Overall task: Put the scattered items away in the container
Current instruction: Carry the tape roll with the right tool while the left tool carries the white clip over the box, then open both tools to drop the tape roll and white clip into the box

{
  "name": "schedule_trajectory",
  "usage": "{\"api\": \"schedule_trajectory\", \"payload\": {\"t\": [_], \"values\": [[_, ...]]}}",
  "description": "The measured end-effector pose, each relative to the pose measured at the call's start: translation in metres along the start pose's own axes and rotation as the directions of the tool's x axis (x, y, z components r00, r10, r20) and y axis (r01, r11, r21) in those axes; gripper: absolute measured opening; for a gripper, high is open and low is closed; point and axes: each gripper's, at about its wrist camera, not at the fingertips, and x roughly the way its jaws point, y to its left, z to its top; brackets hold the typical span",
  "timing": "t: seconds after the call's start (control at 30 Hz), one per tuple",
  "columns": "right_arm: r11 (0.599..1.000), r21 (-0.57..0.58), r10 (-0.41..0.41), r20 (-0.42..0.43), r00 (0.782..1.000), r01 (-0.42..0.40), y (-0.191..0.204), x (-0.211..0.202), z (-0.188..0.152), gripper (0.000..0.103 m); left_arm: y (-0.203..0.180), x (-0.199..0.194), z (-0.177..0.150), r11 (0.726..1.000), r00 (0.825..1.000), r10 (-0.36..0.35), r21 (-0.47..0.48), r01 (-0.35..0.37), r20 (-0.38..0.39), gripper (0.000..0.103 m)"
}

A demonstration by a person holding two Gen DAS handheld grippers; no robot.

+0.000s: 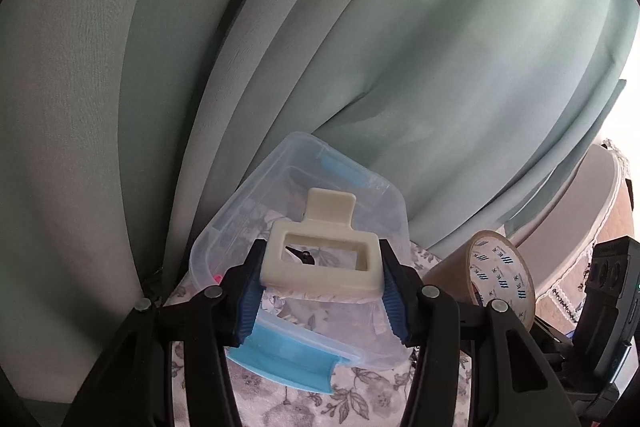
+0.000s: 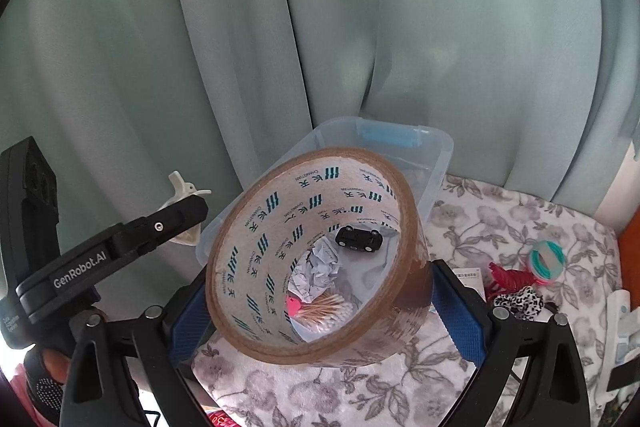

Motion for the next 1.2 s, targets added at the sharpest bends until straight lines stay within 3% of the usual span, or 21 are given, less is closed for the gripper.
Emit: {"api": "schedule_trajectory", "payload": {"t": [0.67,1.2], "values": [[0.997,0.037,0.067,-0.076,0.995,-0.065,-0.015,0.071,0.010,0.100,0.019,0.064,0.005,1.000,0.997,0.020,-0.005,-0.021,-0.076,0.054],[0.998,-0.038,0.042,-0.085,0.995,-0.045,-0.005,0.084,0.009,0.101,0.025,0.061,-0.002,0.999,0.993,0.040,-0.002,-0.040,-0.107,0.054]]}}
